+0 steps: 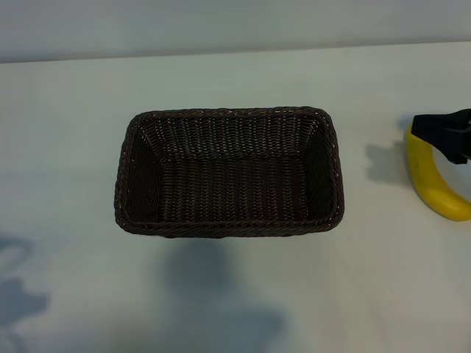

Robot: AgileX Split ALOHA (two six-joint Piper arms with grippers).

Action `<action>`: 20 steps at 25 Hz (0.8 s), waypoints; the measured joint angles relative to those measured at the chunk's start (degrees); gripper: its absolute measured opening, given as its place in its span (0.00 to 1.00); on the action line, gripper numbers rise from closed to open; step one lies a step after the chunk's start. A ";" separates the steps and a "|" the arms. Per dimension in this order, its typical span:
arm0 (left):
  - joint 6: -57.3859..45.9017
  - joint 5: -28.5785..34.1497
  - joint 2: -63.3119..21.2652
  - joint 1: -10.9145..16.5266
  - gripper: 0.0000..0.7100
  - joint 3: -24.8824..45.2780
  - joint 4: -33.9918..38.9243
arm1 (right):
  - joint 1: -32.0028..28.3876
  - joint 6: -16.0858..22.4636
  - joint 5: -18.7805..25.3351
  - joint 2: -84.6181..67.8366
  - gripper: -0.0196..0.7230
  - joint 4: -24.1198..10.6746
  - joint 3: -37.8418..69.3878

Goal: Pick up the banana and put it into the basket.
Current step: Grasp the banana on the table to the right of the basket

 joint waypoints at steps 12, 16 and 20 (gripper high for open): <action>0.00 0.32 -19.10 0.00 0.67 0.00 0.05 | 0.00 0.00 0.00 0.00 0.68 -0.06 0.00; 0.00 0.48 -21.46 0.00 0.67 0.18 0.05 | 0.00 0.00 -0.07 0.00 0.68 -0.11 0.00; 0.16 0.48 -21.46 0.00 0.67 0.30 0.05 | 0.00 0.00 -0.39 0.00 0.68 -0.30 0.00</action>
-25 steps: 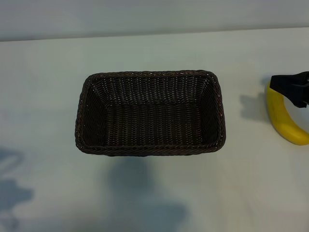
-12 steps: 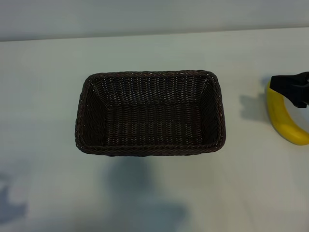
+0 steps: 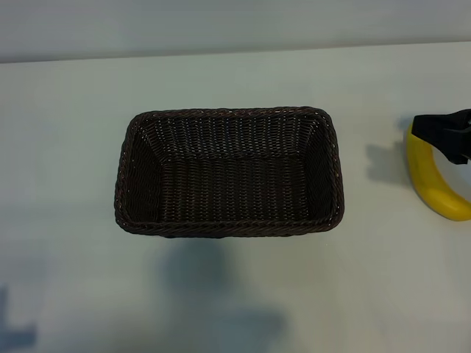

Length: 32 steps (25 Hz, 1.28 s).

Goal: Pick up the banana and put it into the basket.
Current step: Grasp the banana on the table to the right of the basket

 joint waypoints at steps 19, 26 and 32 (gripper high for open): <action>0.04 0.00 0.00 0.00 0.67 0.00 0.00 | 0.00 13.65 -6.01 6.36 0.68 -19.29 -5.14; 0.04 0.00 0.00 0.00 0.67 0.00 0.10 | 0.00 14.65 -6.86 15.55 0.68 -22.67 -8.52; 0.04 0.00 0.00 0.00 0.67 0.00 0.10 | 0.00 15.89 -7.13 21.42 0.72 -26.49 -11.75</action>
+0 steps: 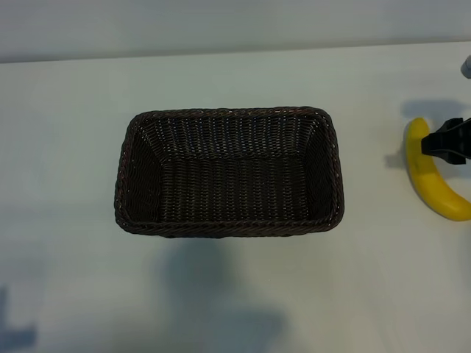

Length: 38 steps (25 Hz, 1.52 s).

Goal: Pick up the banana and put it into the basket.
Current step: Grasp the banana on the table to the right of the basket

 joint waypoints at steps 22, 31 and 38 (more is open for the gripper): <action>0.16 0.00 0.00 0.00 0.67 0.00 0.00 | 5.97 11.33 -7.67 8.29 0.79 -17.11 -4.77; 0.11 0.00 0.00 0.00 0.67 0.06 0.00 | 5.97 19.61 -9.34 8.49 0.79 -25.93 -4.82; 0.11 0.00 0.00 0.00 0.67 0.06 0.00 | 5.97 21.08 -8.69 8.49 0.79 -26.24 -4.82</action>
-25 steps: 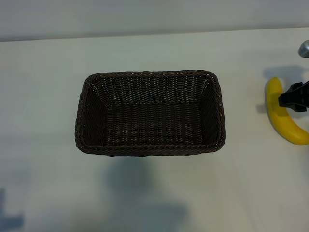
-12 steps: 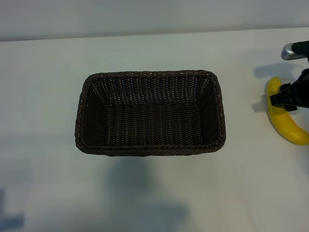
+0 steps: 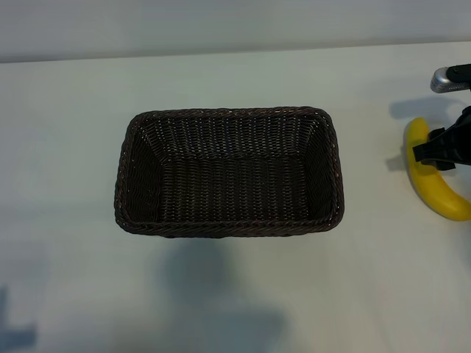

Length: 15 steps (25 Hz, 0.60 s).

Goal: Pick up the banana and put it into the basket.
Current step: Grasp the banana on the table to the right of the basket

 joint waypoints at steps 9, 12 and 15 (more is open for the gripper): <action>-0.05 0.00 0.00 0.00 0.67 0.00 0.00 | 0.25 0.26 0.23 2.86 0.81 0.84 -0.12; -0.05 0.00 0.00 0.00 0.67 0.00 0.00 | 0.67 0.32 0.12 3.16 0.81 0.90 -0.18; -0.05 0.00 0.00 0.00 0.67 0.00 0.00 | 1.50 0.36 -0.01 4.12 0.81 0.96 -0.41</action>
